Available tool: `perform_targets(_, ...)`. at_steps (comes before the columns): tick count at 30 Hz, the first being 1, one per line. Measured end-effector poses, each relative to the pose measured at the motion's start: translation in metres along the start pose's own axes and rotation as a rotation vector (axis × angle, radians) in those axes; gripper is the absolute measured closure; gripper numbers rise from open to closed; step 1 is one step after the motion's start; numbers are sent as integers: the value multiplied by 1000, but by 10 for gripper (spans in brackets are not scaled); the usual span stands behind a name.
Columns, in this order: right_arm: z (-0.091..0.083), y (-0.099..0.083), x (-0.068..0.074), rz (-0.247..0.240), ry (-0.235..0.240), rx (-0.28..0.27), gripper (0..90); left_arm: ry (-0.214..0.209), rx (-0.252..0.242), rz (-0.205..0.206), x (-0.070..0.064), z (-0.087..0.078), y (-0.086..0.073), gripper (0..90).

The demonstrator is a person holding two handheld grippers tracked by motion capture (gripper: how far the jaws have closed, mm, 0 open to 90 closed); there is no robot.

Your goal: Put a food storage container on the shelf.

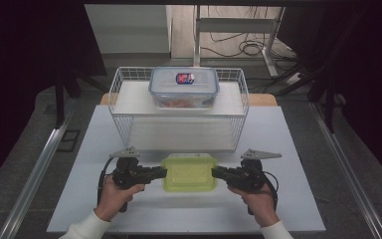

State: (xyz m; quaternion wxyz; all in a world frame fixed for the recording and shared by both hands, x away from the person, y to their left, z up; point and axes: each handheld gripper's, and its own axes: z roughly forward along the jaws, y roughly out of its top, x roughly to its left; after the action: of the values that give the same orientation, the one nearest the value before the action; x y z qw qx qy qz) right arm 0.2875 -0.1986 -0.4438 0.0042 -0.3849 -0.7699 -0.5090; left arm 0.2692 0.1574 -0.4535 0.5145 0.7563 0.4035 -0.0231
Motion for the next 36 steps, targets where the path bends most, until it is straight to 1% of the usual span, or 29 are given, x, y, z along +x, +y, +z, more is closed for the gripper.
perform_targets(3, 0, 8, 1, -10, -1, -10, 797, 7, -7, 15, -2, -6, 10, 807)
perform_targets(6, -2, 15, 2, -7, 9, -19, 797, 7, -14, 32, -5, -11, 19, 806)
perform_targets(8, -4, 21, 3, -15, 12, -29, 797, 9, -18, 41, -7, -14, 25, 806)
perform_targets(15, -12, 43, 11, -46, 1, -48, 797, 6, -48, 56, -10, -23, 45, 807)
perform_targets(18, -16, 56, 14, -53, -2, -50, 797, 3, -60, 58, -11, -28, 53, 807)
perform_targets(20, -18, 65, 17, -68, -4, -52, 797, 8, -63, 67, -12, -31, 60, 807)
perform_targets(26, -24, 91, 22, -100, -17, -64, 797, 12, -86, 67, -12, -36, 79, 808)
perform_targets(32, -28, 118, 29, -128, -31, -86, 798, 24, -109, 78, -12, -46, 101, 808)
perform_targets(36, -32, 136, 34, -145, -43, -96, 798, 36, -121, 91, -14, -53, 121, 809)
